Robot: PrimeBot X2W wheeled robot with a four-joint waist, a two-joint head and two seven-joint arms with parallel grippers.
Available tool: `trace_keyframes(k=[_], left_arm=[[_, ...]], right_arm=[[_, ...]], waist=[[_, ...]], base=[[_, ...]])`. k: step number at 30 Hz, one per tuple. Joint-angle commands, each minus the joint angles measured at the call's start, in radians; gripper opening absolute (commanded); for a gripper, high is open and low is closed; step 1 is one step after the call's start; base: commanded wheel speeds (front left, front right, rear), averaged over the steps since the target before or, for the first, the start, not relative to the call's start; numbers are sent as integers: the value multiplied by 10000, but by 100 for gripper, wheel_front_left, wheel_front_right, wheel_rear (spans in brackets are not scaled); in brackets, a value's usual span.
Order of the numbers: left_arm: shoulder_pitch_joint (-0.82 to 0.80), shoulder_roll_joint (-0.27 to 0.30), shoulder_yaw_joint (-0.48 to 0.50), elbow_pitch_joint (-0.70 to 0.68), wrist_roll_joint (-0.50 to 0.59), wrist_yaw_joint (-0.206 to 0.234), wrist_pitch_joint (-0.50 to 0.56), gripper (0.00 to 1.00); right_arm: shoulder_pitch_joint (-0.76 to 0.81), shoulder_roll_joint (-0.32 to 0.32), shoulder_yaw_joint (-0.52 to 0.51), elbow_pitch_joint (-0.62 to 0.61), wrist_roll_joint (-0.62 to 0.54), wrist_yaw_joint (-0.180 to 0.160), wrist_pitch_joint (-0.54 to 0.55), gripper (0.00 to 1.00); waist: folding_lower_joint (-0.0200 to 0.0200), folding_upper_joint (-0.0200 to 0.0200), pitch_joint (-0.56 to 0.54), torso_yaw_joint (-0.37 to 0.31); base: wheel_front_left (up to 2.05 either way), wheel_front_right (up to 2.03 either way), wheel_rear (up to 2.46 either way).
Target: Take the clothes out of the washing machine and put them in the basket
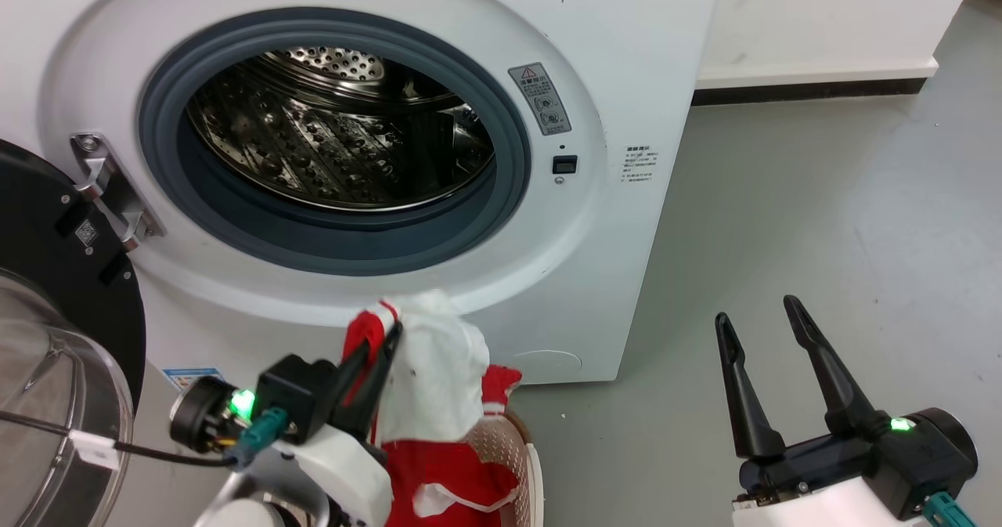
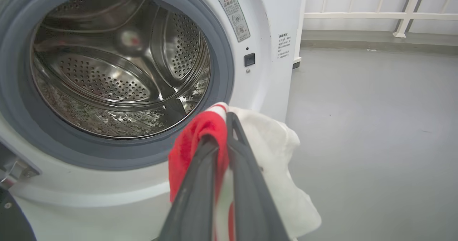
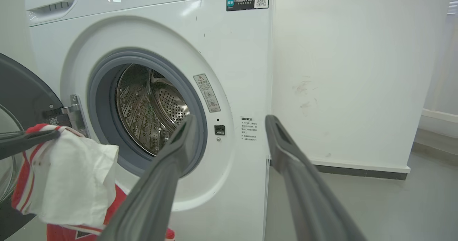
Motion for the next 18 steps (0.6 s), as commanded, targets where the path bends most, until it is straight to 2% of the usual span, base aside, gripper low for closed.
trace_keyframes(k=[1, 8, 18], left_arm=[[224, -145, -132, 133, -94, -54, -107, 0], [325, -673, -589, 1458, -267, -425, -518, 0], [-426, -1296, -679, 4613, -551, -1160, -1287, 0]], right_arm=[[-111, 15, -10, -2, 20, -7, -20, 100], [-452, 15, -87, -82, -36, -7, -19, 100], [-1090, 17, -75, -219, -41, -7, -19, 100]], waist=[[0, 0, 144, -77], [0, 0, 736, -221], [0, 0, 2015, -485]], base=[[0, 0, 0], [0, 0, 0], [0, 0, 0]])
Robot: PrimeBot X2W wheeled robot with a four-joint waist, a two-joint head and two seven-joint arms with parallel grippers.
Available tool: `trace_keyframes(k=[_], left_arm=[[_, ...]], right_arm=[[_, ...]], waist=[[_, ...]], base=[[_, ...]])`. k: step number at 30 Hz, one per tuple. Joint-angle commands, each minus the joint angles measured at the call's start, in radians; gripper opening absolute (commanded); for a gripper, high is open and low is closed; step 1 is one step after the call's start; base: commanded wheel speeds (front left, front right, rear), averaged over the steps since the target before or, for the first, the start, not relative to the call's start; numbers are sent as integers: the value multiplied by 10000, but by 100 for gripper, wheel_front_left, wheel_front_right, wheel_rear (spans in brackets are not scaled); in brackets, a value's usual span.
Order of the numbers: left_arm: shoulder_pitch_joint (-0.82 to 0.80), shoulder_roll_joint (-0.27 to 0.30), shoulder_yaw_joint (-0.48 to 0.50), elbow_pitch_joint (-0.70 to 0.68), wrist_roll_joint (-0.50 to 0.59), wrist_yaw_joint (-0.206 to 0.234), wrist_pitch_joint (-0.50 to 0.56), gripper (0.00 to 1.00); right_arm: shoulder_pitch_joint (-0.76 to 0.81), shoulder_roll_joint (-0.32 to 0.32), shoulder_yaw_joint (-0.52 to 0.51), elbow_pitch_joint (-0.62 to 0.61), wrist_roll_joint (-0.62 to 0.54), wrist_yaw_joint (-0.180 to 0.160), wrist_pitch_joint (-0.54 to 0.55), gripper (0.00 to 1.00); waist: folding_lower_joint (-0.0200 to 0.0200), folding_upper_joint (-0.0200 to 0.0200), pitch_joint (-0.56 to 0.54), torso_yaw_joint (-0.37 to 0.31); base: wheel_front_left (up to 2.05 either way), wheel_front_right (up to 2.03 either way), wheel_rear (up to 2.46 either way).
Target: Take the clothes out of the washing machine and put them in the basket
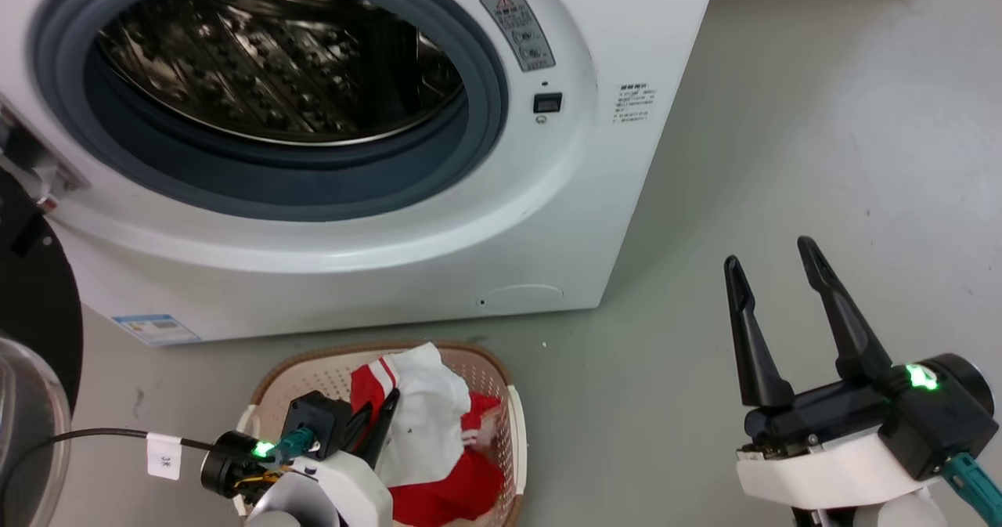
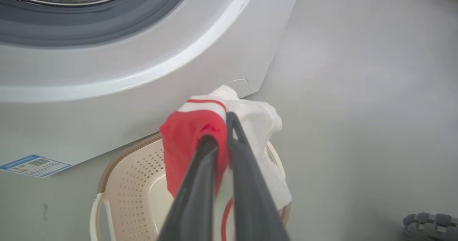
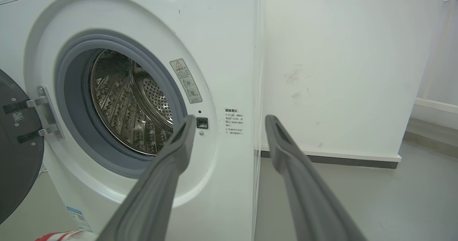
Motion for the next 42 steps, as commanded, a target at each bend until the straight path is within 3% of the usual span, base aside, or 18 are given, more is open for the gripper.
trace_keyframes(k=[1, 18, 23, 29, 37, 38, 39, 42], left_arm=[[-320, -161, 14, 571, -77, -174, -173, 0], [-3470, -1640, -260, 6790, -10, -1216, -695, 0], [-4284, -1998, -196, 8252, -136, -1294, -752, 0], [-4975, -2340, 31, 9253, -399, -1211, -729, 0], [-5234, -2502, 29, 9608, -532, -1015, -632, 0], [-5218, -2488, 33, 9627, -537, -980, -686, 29], [-5178, -2464, -10, 9634, -476, -931, -760, 100], [-4921, -2369, 23, 9677, -535, -947, -958, 100]], right_arm=[[-273, 15, -22, -64, -18, -7, -19, 100], [-1879, 17, -211, -438, 129, -7, -19, 100], [-2216, 17, -372, -560, 198, -7, -19, 100], [-2503, 17, -491, -620, 229, -7, -19, 100], [-2738, 15, -519, -613, 290, -7, -19, 100], [-2719, 15, -502, -592, 300, -7, -19, 100], [-2699, 15, -504, -570, 305, -7, -19, 100], [-2612, 17, -508, -548, 369, -7, -19, 100]], waist=[[-1, 0, 584, -141], [-1, 0, 3532, -441], [-1, 0, 4280, -489], [-1, 0, 4865, -492], [-1, 0, 5108, -513], [-1, 0, 5076, -536], [-1, 0, 5024, -556], [-1, 0, 4761, -601]], base=[[0, 0, 0], [0, 0, 0], [0, 0, 0], [0, 0, 0], [0, 0, 0], [0, 0, 0], [0, 0, 0], [0, 0, 0]])
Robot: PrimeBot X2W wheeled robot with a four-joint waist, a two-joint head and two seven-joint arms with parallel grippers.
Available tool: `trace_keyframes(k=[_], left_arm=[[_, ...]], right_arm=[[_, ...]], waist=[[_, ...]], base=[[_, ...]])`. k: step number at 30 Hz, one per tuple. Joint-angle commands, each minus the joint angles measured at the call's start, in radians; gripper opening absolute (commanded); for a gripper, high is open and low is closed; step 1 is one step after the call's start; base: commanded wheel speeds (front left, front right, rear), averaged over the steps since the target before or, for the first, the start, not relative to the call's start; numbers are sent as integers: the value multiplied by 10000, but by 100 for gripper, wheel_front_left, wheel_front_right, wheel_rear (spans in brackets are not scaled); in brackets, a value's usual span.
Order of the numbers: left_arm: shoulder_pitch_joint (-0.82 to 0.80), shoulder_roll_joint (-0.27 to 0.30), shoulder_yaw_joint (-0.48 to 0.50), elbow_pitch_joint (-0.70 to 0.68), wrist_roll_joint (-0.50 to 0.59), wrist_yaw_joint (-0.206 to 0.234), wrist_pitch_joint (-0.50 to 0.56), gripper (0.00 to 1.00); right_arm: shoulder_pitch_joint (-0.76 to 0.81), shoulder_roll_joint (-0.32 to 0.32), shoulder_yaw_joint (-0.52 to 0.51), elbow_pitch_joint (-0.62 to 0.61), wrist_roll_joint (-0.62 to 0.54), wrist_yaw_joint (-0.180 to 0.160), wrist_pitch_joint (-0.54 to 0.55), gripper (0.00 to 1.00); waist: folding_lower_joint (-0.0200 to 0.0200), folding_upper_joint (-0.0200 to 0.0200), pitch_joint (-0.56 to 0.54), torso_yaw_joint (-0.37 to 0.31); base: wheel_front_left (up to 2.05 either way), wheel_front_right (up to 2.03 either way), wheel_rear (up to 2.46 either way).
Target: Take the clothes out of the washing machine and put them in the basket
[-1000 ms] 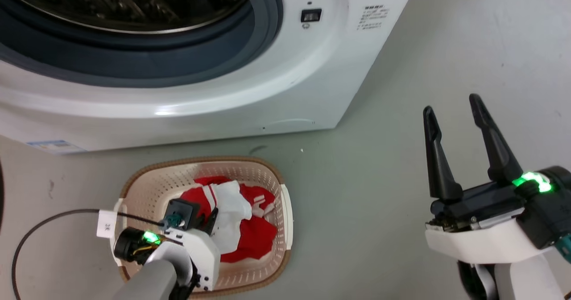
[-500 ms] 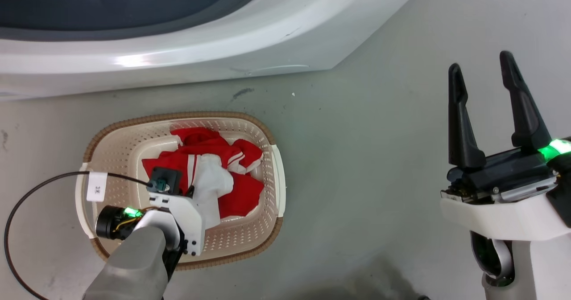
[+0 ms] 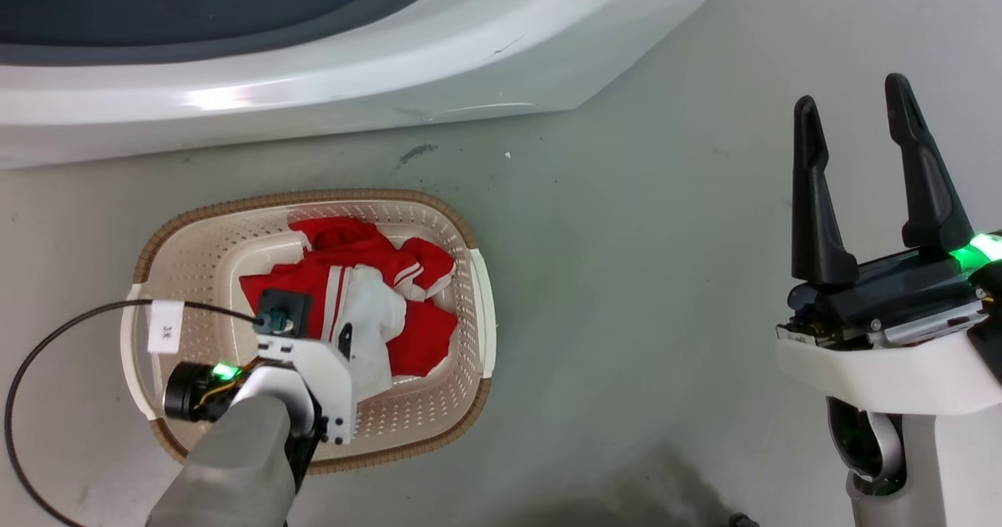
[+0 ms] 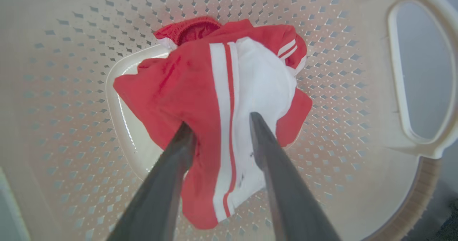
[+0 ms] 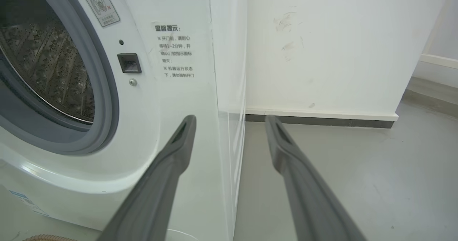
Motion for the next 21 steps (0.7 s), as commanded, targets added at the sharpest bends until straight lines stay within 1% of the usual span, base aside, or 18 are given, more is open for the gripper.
trace_keyframes(k=[1, 6, 10, 15, 21], left_arm=[[256, 106, 60, 41, -57, 15, -99, 100], [687, -48, 264, 31, -291, 70, -423, 100], [1116, -69, 448, -272, -291, 272, -537, 100], [1977, 180, 1074, -2132, 177, 761, -531, 100], [3300, 329, 2181, -4498, 1316, 1352, -534, 100]], right_arm=[[-27, 19, 27, 7, 50, -7, -19, 100], [290, 17, 73, 228, 57, -7, -19, 100], [566, 17, 135, 408, -47, -7, -19, 100], [1077, 16, 117, 690, -160, -7, -19, 100], [1778, 17, 77, 1070, -282, -7, -19, 100]], waist=[[-1, -1, -259, -43], [-1, -1, -1108, 36], [-1, -1, -1826, 181], [-1, -1, -2746, 408], [-1, -1, -3798, 700]], base=[[0, 0, 0], [0, 0, 0], [0, 0, 0], [0, 0, 0], [0, 0, 0]])
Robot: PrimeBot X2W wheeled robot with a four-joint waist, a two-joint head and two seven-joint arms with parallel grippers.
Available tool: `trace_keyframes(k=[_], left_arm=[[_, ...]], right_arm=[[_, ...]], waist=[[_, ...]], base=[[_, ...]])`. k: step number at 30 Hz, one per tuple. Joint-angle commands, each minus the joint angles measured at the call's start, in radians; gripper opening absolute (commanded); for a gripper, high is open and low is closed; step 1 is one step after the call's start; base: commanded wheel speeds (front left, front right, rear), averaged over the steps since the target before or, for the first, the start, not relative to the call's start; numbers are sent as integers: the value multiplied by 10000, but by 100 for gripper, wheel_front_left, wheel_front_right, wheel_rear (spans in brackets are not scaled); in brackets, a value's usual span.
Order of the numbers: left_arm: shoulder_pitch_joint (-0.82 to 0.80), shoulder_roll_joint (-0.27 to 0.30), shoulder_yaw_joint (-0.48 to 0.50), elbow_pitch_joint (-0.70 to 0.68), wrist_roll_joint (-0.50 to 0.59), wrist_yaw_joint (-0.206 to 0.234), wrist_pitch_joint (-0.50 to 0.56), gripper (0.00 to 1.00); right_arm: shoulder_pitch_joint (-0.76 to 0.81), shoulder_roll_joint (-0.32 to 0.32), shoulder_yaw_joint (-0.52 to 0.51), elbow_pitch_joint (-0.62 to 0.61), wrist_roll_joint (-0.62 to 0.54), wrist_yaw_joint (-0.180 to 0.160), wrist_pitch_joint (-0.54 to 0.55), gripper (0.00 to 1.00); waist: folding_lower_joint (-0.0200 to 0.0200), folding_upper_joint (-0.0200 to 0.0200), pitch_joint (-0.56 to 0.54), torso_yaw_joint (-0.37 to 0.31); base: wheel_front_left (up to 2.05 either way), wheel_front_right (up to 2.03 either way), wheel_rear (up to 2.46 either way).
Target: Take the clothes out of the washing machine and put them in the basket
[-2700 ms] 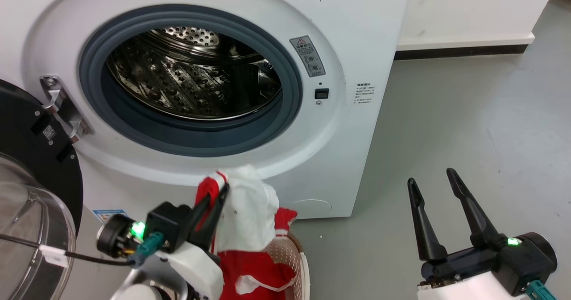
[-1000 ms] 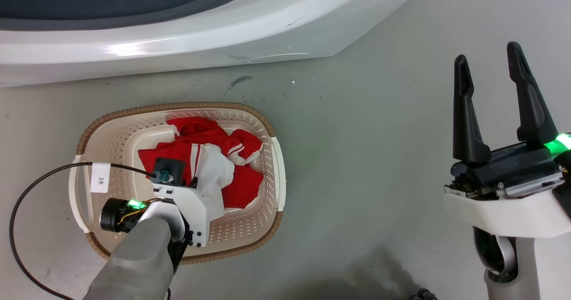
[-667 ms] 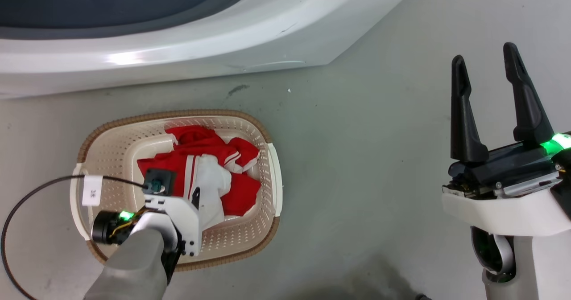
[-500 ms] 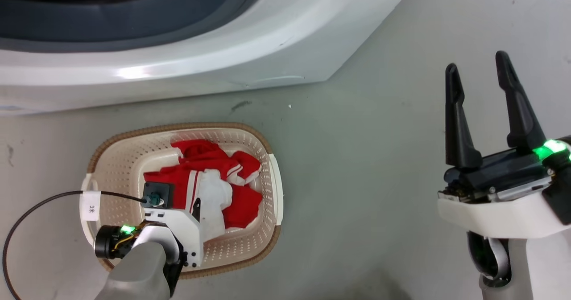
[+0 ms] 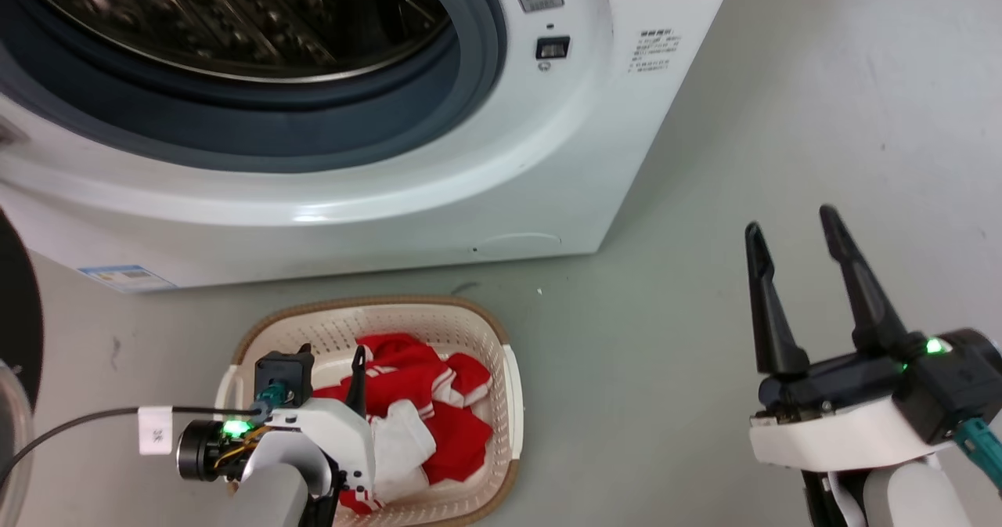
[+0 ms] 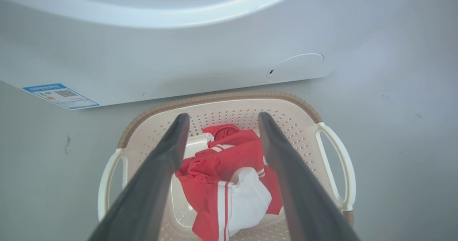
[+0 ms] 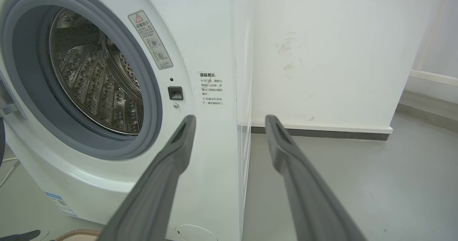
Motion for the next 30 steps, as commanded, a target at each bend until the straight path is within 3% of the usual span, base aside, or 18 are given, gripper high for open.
trace_keyframes(k=[1, 9, 20, 30], left_arm=[[445, 20, 318, -528, 299, 129, -19, 100], [2266, -343, 2009, -3322, 1766, 411, -20, 100], [4191, -1089, 3707, -6406, 3249, 433, -21, 100], [5128, -1487, 4351, -8252, 3959, 248, -21, 100]], right_arm=[[267, 14, -17, 106, -56, -9, -19, 100], [1018, 15, -87, 504, -78, -7, -19, 100], [1756, 14, -228, 772, -53, -7, -19, 100], [2082, 15, -477, 861, -141, -7, -19, 100]], waist=[[1, 0, -718, 291], [1, 0, -1880, 586], [1, 0, -3095, 809], [1, 0, -3551, 960]], base=[[0, 0, 0], [0, 0, 0], [0, 0, 0], [0, 0, 0]])
